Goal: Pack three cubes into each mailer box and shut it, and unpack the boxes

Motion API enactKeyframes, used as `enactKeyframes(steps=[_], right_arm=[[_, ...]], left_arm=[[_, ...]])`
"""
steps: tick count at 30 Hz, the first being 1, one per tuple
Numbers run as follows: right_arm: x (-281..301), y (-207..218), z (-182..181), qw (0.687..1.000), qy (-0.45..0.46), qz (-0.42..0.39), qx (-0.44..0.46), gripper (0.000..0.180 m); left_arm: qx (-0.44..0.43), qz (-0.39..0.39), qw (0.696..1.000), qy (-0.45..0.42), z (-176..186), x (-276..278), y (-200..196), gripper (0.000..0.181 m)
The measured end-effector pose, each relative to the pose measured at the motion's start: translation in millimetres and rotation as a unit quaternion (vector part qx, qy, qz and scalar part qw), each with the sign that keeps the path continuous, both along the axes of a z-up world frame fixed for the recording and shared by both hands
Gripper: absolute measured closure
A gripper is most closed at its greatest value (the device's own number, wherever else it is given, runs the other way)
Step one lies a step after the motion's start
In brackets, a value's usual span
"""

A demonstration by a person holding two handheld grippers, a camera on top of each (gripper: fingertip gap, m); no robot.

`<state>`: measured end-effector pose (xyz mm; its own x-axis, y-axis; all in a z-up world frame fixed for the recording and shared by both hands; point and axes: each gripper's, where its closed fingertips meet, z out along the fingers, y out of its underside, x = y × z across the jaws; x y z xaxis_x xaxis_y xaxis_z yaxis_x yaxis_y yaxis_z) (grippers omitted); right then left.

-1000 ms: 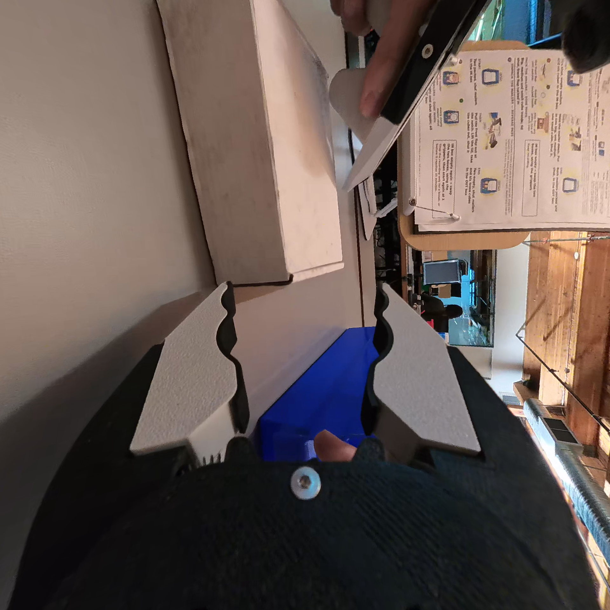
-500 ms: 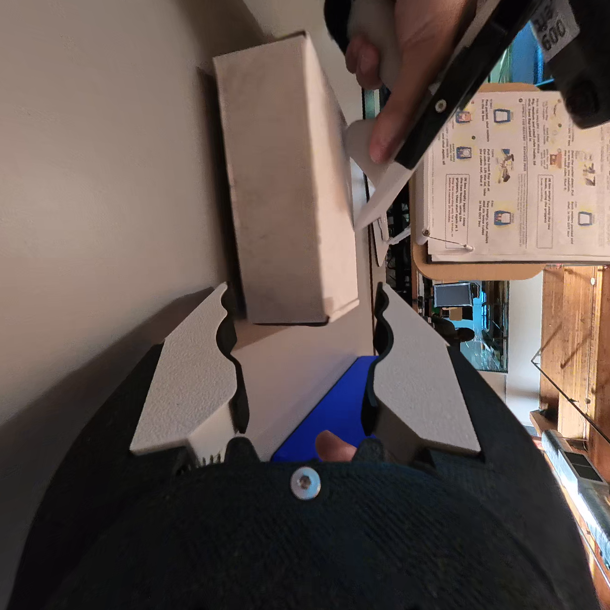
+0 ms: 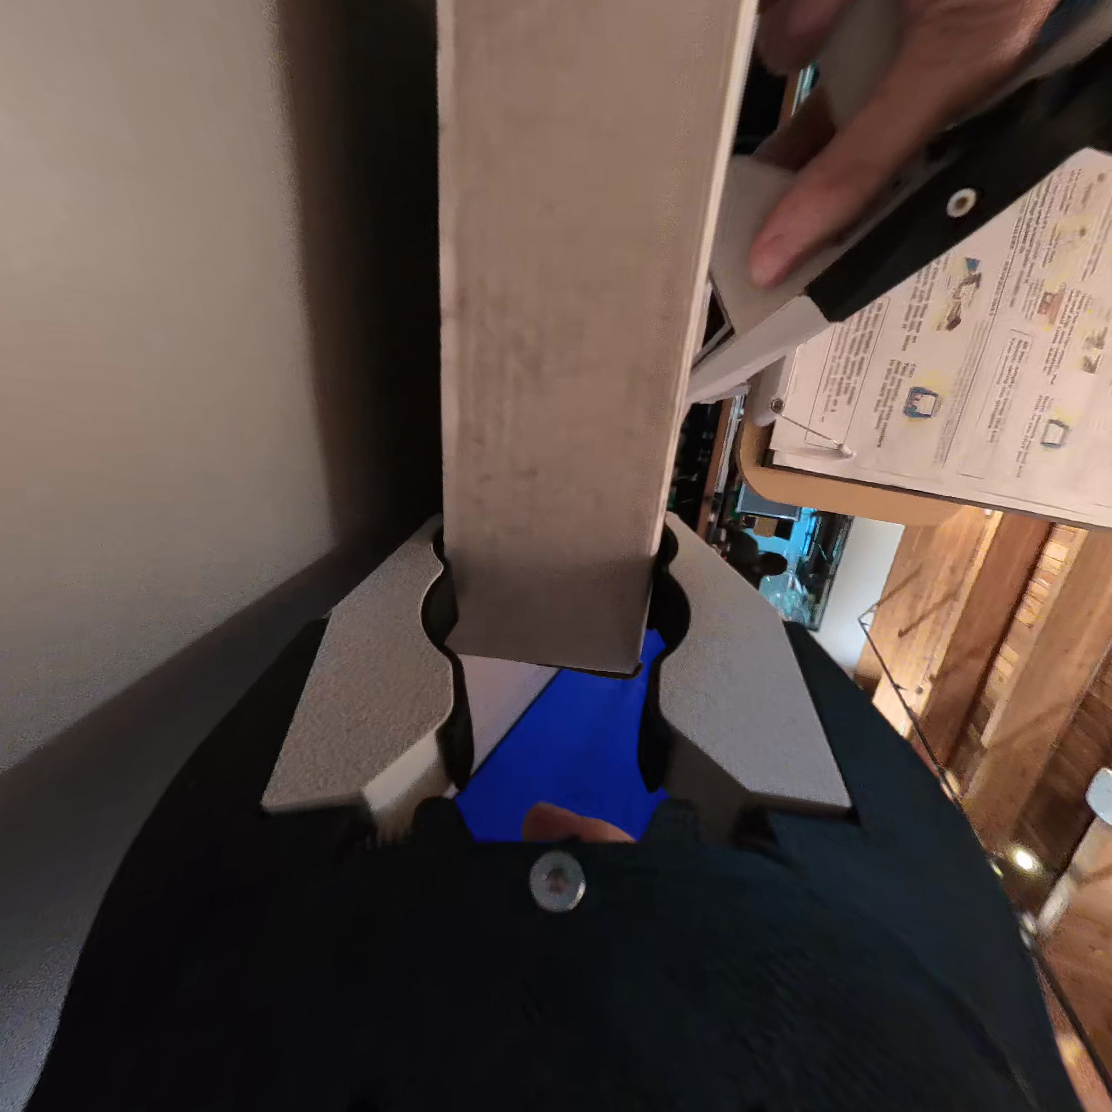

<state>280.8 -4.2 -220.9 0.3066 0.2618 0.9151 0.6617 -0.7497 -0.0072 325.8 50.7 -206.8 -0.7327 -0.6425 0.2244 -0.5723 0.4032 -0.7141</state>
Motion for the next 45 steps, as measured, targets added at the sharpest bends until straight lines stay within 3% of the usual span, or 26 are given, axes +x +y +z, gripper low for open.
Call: enactKeyframes(steps=[1, 2, 3, 4, 6, 9, 12, 14, 17, 20, 22, 29, 33, 40, 43, 45], right_arm=[[-2.5, 1.0, -0.6, 1.000, 0.017, 0.009, 0.012, 0.115], [-5.3, 2.0, 0.1, 0.999, 0.039, 0.018, 0.030, 0.115], [-5.9, 0.9, 2.0, 0.997, 0.058, 0.020, 0.041, 0.115], [-5.6, -2.4, 3.8, 0.996, 0.071, 0.020, 0.042, 0.115], [-7.2, -8.2, 7.4, 0.993, 0.104, 0.033, 0.041, 0.115], [-8.0, -16.0, 13.4, 0.984, 0.165, 0.055, 0.038, 0.115], [-8.0, -24.5, 18.8, 0.973, 0.218, 0.078, 0.012, 0.115], [-5.8, -26.4, 21.0, 0.967, 0.240, 0.090, -0.002, 0.115], [-5.7, -24.7, 21.0, 0.963, 0.249, 0.102, -0.032, 0.116], [-5.9, -22.7, 20.8, 0.963, 0.248, 0.086, -0.057, 0.115], [-6.5, -21.9, 21.1, 0.963, 0.251, 0.080, -0.058, 0.115], [-11.6, -13.8, 22.3, 0.958, 0.271, 0.092, -0.026, 0.116], [-7.6, -15.5, 22.2, 0.958, 0.269, 0.092, -0.037, 0.116], [-7.6, -12.4, 22.0, 0.961, 0.259, 0.091, -0.022, 0.115], [-5.0, -12.7, 23.7, 0.972, 0.224, 0.071, -0.023, 0.114], [-1.7, -11.8, 34.2, 0.985, 0.159, 0.064, -0.006, 0.102]], left_arm=[[0.011, -0.003, 1.000, -0.025, 2.1, 1.4, 1.4, 0.181], [0.034, 0.009, 0.997, -0.074, 7.3, 6.2, 7.0, 0.172], [0.054, 0.035, 0.988, -0.139, 19.4, 11.8, 14.8, 0.141], [0.055, 0.055, 0.976, -0.202, 37.4, 11.2, 19.2, 0.122], [0.021, 0.062, 0.947, -0.313, 73.2, -8.1, 19.9, 0.105], [0.030, 0.033, 0.908, -0.416, 90.2, -52.8, 28.1, 0.096], [0.037, -0.009, 0.910, -0.412, 76.1, -96.3, 31.7, 0.077], [0.046, -0.029, 0.913, -0.404, 60.7, -114.5, 30.8, 0.075], [0.120, -0.036, 0.892, -0.434, 38.0, -113.7, 28.9, 0.067], [0.198, -0.054, 0.845, -0.493, 28.4, -96.5, 20.6, 0.068], [0.206, -0.075, 0.831, -0.511, 24.5, -84.3, 9.7, 0.065], [0.135, -0.111, 0.835, -0.522, 10.2, -60.6, -26.0, 0.066], [0.121, -0.110, 0.813, -0.558, 13.9, -63.2, -31.6, 0.093], [0.149, -0.110, 0.810, -0.557, 9.7, -60.0, -23.7, 0.104], [0.158, -0.106, 0.812, -0.551, 8.2, -58.1, -21.2, 0.106], [0.156, -0.104, 0.817, -0.545, 8.2, -57.4, -20.2, 0.106]])
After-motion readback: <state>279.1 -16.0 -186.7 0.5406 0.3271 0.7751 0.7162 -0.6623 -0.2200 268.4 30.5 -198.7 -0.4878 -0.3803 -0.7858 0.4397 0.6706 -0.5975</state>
